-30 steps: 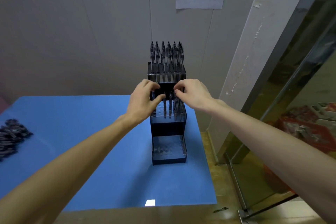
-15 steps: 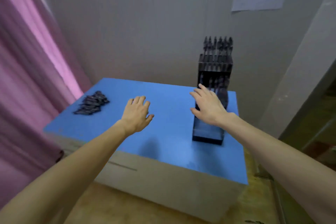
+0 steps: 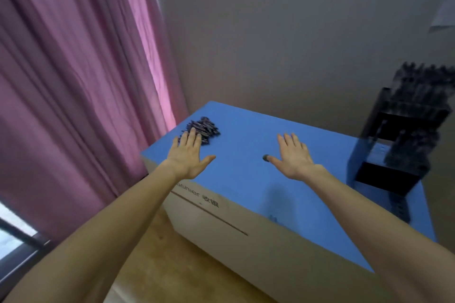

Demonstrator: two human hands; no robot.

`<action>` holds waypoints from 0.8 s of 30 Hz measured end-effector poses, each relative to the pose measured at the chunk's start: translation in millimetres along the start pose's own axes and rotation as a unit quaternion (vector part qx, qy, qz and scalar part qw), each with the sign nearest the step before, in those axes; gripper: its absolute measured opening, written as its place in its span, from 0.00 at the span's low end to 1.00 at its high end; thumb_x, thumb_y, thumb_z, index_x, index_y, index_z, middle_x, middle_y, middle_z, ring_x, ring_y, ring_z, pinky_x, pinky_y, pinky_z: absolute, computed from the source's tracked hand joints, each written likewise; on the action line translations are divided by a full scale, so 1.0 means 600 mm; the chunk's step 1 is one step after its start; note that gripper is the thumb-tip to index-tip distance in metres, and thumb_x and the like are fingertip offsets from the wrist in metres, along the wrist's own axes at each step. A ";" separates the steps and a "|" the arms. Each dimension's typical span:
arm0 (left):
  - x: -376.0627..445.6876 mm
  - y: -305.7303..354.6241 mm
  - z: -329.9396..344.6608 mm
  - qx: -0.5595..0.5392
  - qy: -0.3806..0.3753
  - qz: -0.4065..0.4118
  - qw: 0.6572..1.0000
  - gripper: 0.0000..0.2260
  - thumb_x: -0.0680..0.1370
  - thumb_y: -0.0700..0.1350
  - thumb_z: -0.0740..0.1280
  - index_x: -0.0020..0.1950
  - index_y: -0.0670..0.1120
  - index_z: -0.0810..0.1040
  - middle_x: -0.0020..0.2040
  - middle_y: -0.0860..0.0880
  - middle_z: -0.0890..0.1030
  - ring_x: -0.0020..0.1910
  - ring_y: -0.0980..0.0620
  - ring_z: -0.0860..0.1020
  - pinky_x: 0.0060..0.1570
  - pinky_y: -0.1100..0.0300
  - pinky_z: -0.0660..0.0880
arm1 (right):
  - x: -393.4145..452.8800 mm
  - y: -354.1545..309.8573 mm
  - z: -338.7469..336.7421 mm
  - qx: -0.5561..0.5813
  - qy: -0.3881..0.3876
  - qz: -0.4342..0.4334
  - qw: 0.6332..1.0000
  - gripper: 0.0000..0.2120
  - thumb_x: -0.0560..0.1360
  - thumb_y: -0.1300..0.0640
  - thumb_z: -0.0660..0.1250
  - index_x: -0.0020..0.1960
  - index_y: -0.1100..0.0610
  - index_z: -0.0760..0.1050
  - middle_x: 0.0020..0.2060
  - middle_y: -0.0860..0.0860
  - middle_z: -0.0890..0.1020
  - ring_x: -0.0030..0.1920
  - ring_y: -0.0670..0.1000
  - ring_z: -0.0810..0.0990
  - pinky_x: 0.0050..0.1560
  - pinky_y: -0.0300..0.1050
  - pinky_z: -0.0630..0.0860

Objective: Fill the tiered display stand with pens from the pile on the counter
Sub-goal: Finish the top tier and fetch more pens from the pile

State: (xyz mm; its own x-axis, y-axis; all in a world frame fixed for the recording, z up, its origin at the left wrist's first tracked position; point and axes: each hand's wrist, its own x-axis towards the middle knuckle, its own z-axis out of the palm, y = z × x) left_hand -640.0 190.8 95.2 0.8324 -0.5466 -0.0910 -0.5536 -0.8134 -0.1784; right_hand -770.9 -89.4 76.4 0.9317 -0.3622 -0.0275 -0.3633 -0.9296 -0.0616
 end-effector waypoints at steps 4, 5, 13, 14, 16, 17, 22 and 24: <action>0.052 -0.130 0.029 0.007 -0.010 0.019 1.000 0.39 0.82 0.69 0.42 0.84 0.44 0.41 0.84 0.43 0.40 0.83 0.43 0.42 0.81 0.44 0.43 | 0.105 -0.118 0.007 -0.031 -0.016 -0.009 0.999 0.39 0.83 0.37 0.53 0.83 0.59 0.44 0.82 0.57 0.49 0.82 0.59 0.44 0.79 0.58 0.50; 0.063 -0.161 0.037 0.017 -0.017 0.026 0.999 0.39 0.82 0.69 0.42 0.84 0.44 0.42 0.84 0.43 0.41 0.83 0.43 0.43 0.81 0.44 0.43 | 0.131 -0.147 0.006 -0.037 -0.023 -0.008 0.999 0.39 0.83 0.37 0.53 0.83 0.59 0.44 0.82 0.57 0.48 0.82 0.59 0.43 0.79 0.58 0.50; 0.183 -0.344 0.079 -0.013 -0.053 0.049 0.997 0.39 0.82 0.69 0.45 0.84 0.44 0.44 0.84 0.43 0.42 0.83 0.42 0.47 0.80 0.45 0.50 | 0.291 -0.327 -0.003 -0.064 -0.051 -0.020 0.996 0.39 0.83 0.39 0.56 0.82 0.61 0.45 0.81 0.58 0.50 0.82 0.59 0.45 0.79 0.59 0.51; 0.201 -0.359 0.080 -0.012 -0.053 0.053 0.997 0.39 0.82 0.69 0.45 0.84 0.44 0.44 0.84 0.43 0.43 0.82 0.42 0.49 0.80 0.45 0.51 | 0.308 -0.338 -0.002 -0.068 -0.050 -0.019 0.996 0.39 0.83 0.39 0.56 0.82 0.61 0.45 0.81 0.58 0.51 0.81 0.59 0.46 0.79 0.59 0.52; 0.237 -0.382 0.081 -0.012 -0.048 0.062 0.997 0.39 0.82 0.69 0.45 0.84 0.44 0.45 0.84 0.42 0.46 0.82 0.41 0.51 0.79 0.44 0.52 | 0.343 -0.355 0.002 -0.069 -0.053 -0.011 0.996 0.38 0.83 0.39 0.56 0.82 0.61 0.46 0.81 0.58 0.52 0.81 0.59 0.47 0.79 0.59 0.53; 0.256 -0.390 0.080 -0.011 -0.043 0.070 0.997 0.39 0.82 0.68 0.45 0.84 0.43 0.46 0.84 0.42 0.47 0.82 0.41 0.51 0.79 0.44 0.53 | 0.360 -0.363 0.004 -0.069 -0.055 -0.009 0.996 0.38 0.83 0.39 0.56 0.82 0.61 0.46 0.80 0.58 0.54 0.81 0.59 0.48 0.78 0.60 0.54; 0.350 -0.408 0.104 0.013 -0.035 0.111 0.993 0.36 0.83 0.67 0.48 0.82 0.43 0.53 0.82 0.40 0.53 0.79 0.40 0.58 0.77 0.44 0.58 | 0.450 -0.391 0.037 -0.038 -0.076 -0.006 0.996 0.34 0.83 0.40 0.57 0.79 0.60 0.53 0.73 0.58 0.64 0.75 0.60 0.61 0.72 0.59 0.65; 0.397 -0.412 0.118 0.024 -0.047 0.123 0.991 0.35 0.83 0.67 0.49 0.82 0.44 0.54 0.82 0.40 0.54 0.79 0.40 0.60 0.77 0.44 0.59 | 0.494 -0.391 0.054 -0.012 -0.116 0.008 0.993 0.35 0.82 0.40 0.58 0.79 0.59 0.53 0.72 0.58 0.66 0.72 0.61 0.66 0.69 0.60 0.68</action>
State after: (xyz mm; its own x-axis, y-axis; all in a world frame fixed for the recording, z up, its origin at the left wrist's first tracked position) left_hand -303.4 275.7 48.1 0.6717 -0.7048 -0.2280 -0.7406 -0.6458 -0.1856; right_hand -409.6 23.8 50.3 0.8994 -0.3534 -0.2572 -0.3744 -0.9266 -0.0359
